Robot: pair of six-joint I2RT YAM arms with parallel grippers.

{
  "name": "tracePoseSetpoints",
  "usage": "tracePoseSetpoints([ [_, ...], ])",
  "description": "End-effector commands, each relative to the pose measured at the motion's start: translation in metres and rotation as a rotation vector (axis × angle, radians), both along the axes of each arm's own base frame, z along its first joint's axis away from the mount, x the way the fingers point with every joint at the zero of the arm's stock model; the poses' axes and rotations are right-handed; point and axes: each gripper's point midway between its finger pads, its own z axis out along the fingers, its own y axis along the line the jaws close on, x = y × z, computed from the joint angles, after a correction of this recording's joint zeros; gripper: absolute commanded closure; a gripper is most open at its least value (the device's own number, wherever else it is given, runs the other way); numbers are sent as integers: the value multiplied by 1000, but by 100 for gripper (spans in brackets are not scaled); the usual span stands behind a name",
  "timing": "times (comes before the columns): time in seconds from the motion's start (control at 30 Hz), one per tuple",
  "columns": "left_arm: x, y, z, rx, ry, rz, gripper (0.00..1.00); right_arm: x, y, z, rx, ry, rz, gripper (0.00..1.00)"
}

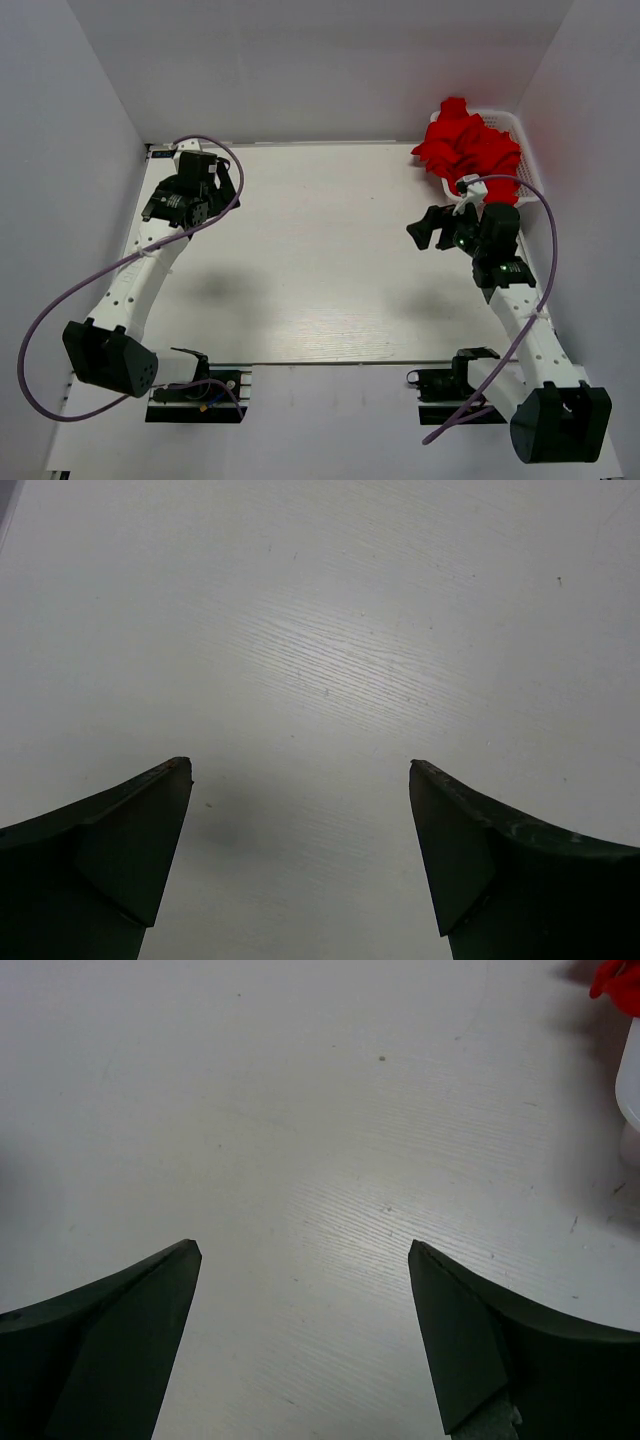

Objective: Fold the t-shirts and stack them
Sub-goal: Grab crumpled tshirt from bin with the right arm

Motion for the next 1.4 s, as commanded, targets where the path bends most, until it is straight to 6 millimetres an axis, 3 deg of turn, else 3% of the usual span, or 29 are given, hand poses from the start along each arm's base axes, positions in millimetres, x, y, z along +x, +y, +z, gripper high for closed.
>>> tracePoseSetpoints([
  [0.0, -5, 0, 28, -19, -82, -13, 0, 9, -5, 9, -35, 16, -21, 10],
  [0.1, -5, -2, 27, -22, -92, -27, 0, 23, -1, 22, -18, 31, -14, 10],
  [0.17, -4, -3, 24, -20, -92, -40, 0, 40, -8, 14, -22, 77, -66, 10],
  [0.2, -2, -6, 26, -28, -102, -47, 0, 54, -10, 23, -24, 82, -91, 10],
  [0.27, -1, -7, 24, -18, -102, -67, 0, 75, -29, 11, -48, 151, -214, 10],
  [0.3, -2, -6, 20, -25, -91, -70, 0, 96, -41, 25, -66, 149, -288, 10],
  [0.37, 1, -6, 18, -15, -87, -77, 0, 123, -60, 28, -65, 198, -417, 10],
  [0.4, 4, -8, 19, -21, -86, -84, 0, 136, -68, 14, -77, 245, -441, 10],
  [0.43, 4, -8, 19, -14, -84, -90, 0, 147, -76, 32, -84, 224, -483, 10],
  [0.47, 5, -10, 14, -11, -69, -106, 0, 169, -82, 24, -98, 244, -503, 10],
  [0.53, 8, -11, 12, -3, -66, -111, 0, 191, -86, 56, -77, 187, -525, 10],
  [0.57, 9, -13, 9, -7, -56, -118, 0, 205, -103, 31, -95, 238, -555, 10],
  [0.6, 11, -13, 5, 3, -44, -125, 0, 212, -115, 29, -94, 246, -585, 10],
  [0.63, 13, -13, 7, 1, -54, -125, 0, 221, -119, 57, -83, 209, -602, 10],
  [0.67, 14, -13, 2, 4, -41, -125, 0, 235, -127, 24, -106, 277, -613, 10],
  [0.7, 17, -16, 3, -4, -40, -134, 0, 237, -133, 18, -119, 304, -634, 10],
  [0.73, 19, -17, -4, 0, -21, -135, 0, 246, -143, 35, -108, 274, -660, 10],
  [0.77, 20, -20, -8, -10, -8, -148, 0, 256, -146, 15, -131, 322, -658, 10],
  [0.8, 23, -21, -8, -3, -5, -154, 0, 262, -153, 26, -132, 295, -681, 10],
  [0.83, 27, -23, -13, -6, 11, -161, 0, 266, -159, 23, -133, 296, -694, 10],
  [0.93, 33, -26, -20, -2, 34, -174, 0, 277, -165, 7, -116, 315, -695, 10],
  [1.1, 45, -29, -41, 12, 113, -173, 0, 287, -159, -32, -75, 381, -660, 11],
  [1.17, 49, -30, -43, 14, 127, -173, 0, 290, -163, -49, -66, 410, -671, 16],
  [1.2, 48, -30, -52, 19, 158, -173, 0, 291, -163, -49, -61, 406, -667, 21],
  [1.3, 51, -31, -53, 21, 168, -173, 0, 298, -165, -58, -49, 401, -661, 34],
  [1.33, 50, -31, -54, 23, 177, -173, 0, 299, -167, -59, -42, 398, -661, 59],
  [1.37, 52, -31, -54, 22, 175, -173, 0, 300, -166, -57, -37, 389, -662, 73],
])
